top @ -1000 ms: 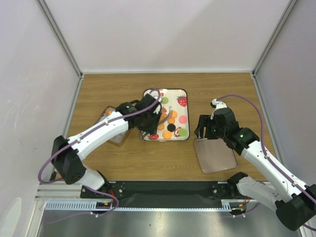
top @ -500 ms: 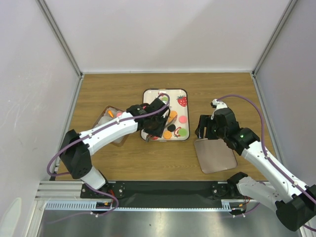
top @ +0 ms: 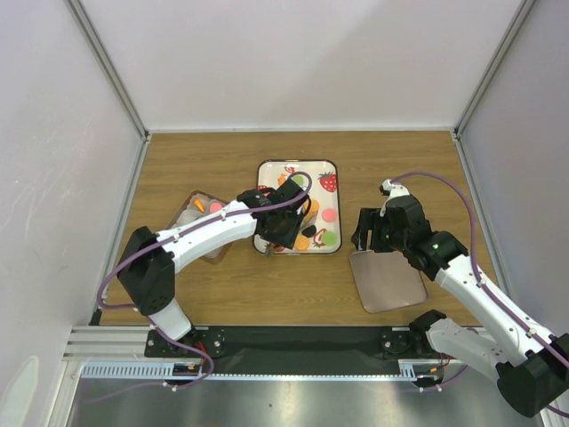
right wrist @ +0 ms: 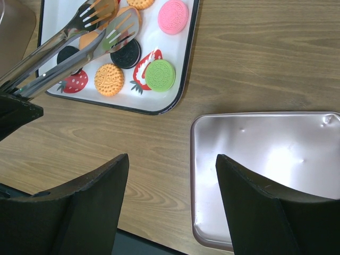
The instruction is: Pack the cookies
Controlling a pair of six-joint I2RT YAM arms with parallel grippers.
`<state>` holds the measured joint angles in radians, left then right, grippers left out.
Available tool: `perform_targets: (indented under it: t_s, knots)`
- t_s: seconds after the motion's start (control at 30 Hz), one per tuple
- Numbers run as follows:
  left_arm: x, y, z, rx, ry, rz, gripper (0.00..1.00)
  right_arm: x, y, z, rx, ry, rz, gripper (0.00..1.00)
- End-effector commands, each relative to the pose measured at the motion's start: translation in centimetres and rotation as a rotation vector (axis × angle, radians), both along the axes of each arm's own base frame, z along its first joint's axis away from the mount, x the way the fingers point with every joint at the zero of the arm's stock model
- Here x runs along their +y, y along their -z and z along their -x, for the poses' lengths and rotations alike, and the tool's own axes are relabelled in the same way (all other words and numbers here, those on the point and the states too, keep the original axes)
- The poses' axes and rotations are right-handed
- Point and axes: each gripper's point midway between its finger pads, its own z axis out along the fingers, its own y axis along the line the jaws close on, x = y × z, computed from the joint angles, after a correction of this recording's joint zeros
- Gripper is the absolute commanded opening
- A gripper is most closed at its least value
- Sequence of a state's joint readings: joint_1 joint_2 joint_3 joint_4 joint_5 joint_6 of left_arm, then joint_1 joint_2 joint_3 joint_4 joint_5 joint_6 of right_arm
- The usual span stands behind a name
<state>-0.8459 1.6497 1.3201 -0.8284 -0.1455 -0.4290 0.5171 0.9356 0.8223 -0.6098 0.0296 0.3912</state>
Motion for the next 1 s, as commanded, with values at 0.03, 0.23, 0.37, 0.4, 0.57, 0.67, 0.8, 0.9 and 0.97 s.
perform_targets:
  t_s: [0.03,0.23,0.37,0.4,0.57,0.67,0.8,0.9,0.97]
  knots:
    - [-0.6,-0.5,-1.3,-0.043,-0.018,0.026,0.48,-0.1,-0.8,-0.2,-0.031,0.007,-0.012,0.73]
    - [-0.8,-0.3,-1.5,-0.04,-0.01,0.025,0.47,0.0,-0.7,-0.2,-0.026,0.006,-0.014,0.73]
    - [-0.9,-0.2,-1.7,-0.038,-0.011,0.024,0.48,-0.1,-0.7,-0.2,-0.03,0.006,-0.014,0.73]
    - [-1.0,-0.3,-1.7,-0.039,-0.01,0.023,0.48,0.0,-0.7,-0.2,-0.029,0.005,-0.013,0.73]
    - [-1.0,-0.2,-2.0,-0.041,-0.012,0.023,0.48,-0.1,-0.7,-0.2,-0.03,0.006,-0.014,0.73]
    - [-1.1,-0.2,-2.1,-0.042,-0.011,0.022,0.47,-0.1,-0.6,-0.2,-0.027,0.005,-0.013,0.73]
    - [-0.9,-0.1,-2.3,-0.042,-0.014,0.016,0.47,0.0,-0.6,-0.2,-0.027,0.004,-0.016,0.73]
    - [-0.8,0.0,-2.3,-0.04,-0.015,0.012,0.45,0.0,-0.6,-0.2,-0.028,0.004,-0.016,0.73]
    - [-0.9,-0.1,-2.3,-0.043,-0.011,0.011,0.44,0.0,-0.6,-0.2,-0.025,0.005,-0.016,0.73]
